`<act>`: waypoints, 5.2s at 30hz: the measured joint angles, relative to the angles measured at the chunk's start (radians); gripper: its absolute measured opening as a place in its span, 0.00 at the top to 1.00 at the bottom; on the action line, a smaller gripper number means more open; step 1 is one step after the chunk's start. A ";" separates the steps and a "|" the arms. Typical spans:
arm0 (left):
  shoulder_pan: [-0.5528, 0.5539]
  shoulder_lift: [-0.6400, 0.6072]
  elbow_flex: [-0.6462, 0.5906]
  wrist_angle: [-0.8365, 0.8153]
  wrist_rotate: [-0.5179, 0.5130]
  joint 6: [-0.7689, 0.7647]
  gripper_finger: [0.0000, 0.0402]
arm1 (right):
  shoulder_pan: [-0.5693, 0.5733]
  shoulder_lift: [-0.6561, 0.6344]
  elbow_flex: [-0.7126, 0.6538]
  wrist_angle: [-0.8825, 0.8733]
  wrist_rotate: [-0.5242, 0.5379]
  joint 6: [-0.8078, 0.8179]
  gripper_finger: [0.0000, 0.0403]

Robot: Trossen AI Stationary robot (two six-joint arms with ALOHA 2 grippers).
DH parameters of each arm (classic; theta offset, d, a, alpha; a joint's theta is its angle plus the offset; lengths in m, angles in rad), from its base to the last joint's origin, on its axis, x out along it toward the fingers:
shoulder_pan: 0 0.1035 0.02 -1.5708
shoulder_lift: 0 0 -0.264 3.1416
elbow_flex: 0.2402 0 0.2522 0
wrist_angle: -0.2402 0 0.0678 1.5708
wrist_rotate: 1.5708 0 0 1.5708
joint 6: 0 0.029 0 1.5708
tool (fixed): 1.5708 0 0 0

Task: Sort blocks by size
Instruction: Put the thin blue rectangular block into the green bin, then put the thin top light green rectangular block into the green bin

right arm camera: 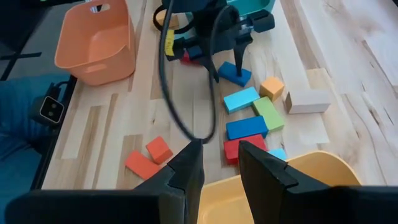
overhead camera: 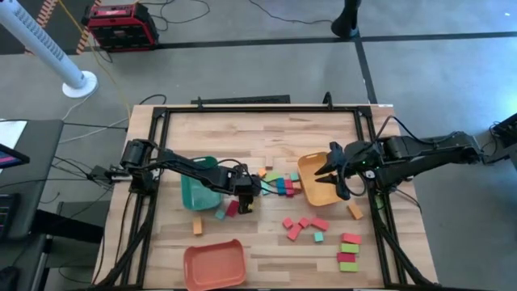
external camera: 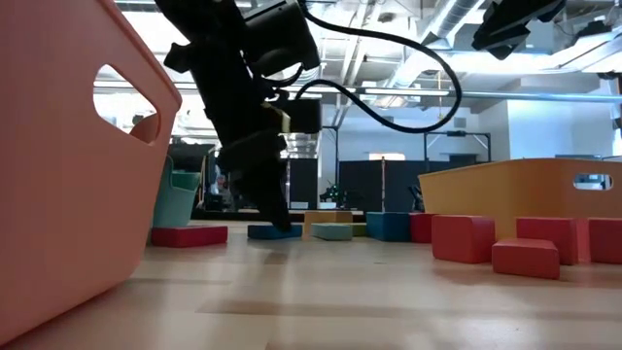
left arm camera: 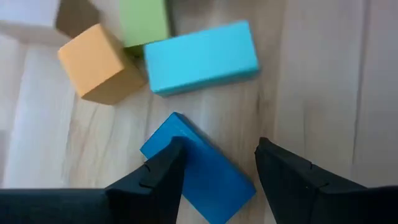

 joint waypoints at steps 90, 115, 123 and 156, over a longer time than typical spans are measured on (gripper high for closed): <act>-0.069 -0.632 -0.247 -0.635 -0.033 -0.375 0.67 | -0.004 0.002 0.000 0.026 0.001 0.017 0.67; -0.043 -0.631 -0.182 -0.023 -0.067 0.105 0.50 | -0.004 0.002 0.000 0.026 0.001 0.023 0.67; 0.062 -0.485 -0.179 0.239 0.106 0.200 0.50 | -0.004 0.002 0.000 0.026 0.001 0.024 0.67; 0.234 0.246 0.420 -0.103 0.236 0.297 0.50 | -0.004 0.002 0.000 0.027 0.006 0.025 0.67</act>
